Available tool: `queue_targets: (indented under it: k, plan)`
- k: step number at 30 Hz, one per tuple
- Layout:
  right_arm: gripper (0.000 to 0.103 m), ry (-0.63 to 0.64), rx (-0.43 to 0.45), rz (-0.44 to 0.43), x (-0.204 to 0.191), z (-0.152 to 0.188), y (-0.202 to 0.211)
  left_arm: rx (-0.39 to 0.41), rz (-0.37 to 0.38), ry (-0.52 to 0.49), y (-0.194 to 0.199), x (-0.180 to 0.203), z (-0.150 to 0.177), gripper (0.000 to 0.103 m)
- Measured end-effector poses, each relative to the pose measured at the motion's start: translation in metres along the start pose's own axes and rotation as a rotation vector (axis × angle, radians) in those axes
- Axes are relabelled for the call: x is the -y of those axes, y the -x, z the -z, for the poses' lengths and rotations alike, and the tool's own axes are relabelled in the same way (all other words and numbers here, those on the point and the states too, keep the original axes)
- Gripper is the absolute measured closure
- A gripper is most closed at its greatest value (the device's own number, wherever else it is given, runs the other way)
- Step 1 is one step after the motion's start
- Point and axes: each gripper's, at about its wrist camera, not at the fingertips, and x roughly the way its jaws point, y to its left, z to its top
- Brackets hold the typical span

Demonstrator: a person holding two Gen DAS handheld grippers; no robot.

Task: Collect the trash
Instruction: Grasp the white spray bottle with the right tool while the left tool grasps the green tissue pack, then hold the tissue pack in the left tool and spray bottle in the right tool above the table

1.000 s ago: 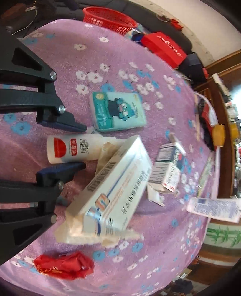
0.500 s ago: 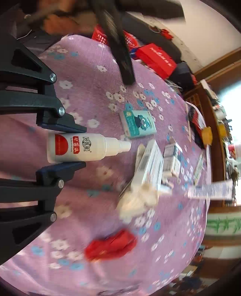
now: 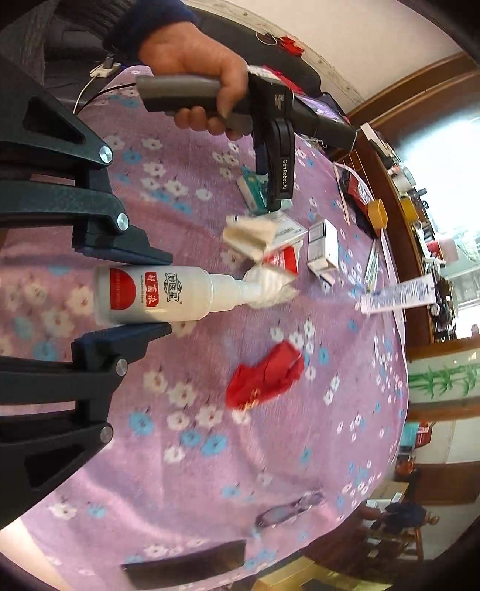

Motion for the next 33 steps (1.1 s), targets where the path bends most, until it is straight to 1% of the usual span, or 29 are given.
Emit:
queue_targets:
  k: [1,2,5,6,9,14,16,20,26,29,33]
  plan:
    - [0.071,-0.004,-0.001,0.003,0.002,0.001,0.001,0.009,-0.001,-0.006,0.0,0.001,0.001,0.044]
    - [0.071,-0.009,-0.002,0.002,0.003,0.002,0.002,0.022,0.0,-0.016,0.002,0.001,0.002,0.049]
    - [0.071,-0.008,-0.003,0.0,0.0,0.005,0.003,0.031,0.013,-0.033,0.008,-0.001,0.013,0.055]
    - [0.071,-0.005,-0.002,-0.001,-0.001,0.005,0.002,0.033,0.019,-0.033,0.01,-0.002,0.018,0.056]
    - [0.071,0.015,-0.003,-0.013,-0.011,0.004,-0.001,0.045,0.027,-0.03,0.023,-0.009,0.043,0.059]
    - [0.071,0.057,-0.014,-0.046,-0.035,0.004,-0.013,0.093,0.038,-0.079,0.049,-0.012,0.096,0.07]
    - [0.07,0.073,-0.018,-0.055,-0.045,0.004,-0.019,0.118,0.024,-0.098,0.059,-0.012,0.113,0.071]
    - [0.07,0.097,-0.025,-0.067,-0.062,0.002,-0.03,0.165,-0.014,-0.122,0.077,-0.017,0.129,0.071]
    - [0.07,0.121,-0.028,-0.082,-0.081,-0.001,-0.042,0.251,-0.079,-0.17,0.102,-0.022,0.132,0.071]
    - [0.07,0.134,-0.028,-0.089,-0.088,-0.003,-0.045,0.266,-0.099,-0.179,0.107,-0.023,0.13,0.071]
    - [0.07,0.141,-0.023,-0.095,-0.094,-0.005,-0.047,0.265,-0.112,-0.183,0.107,-0.027,0.128,0.071]
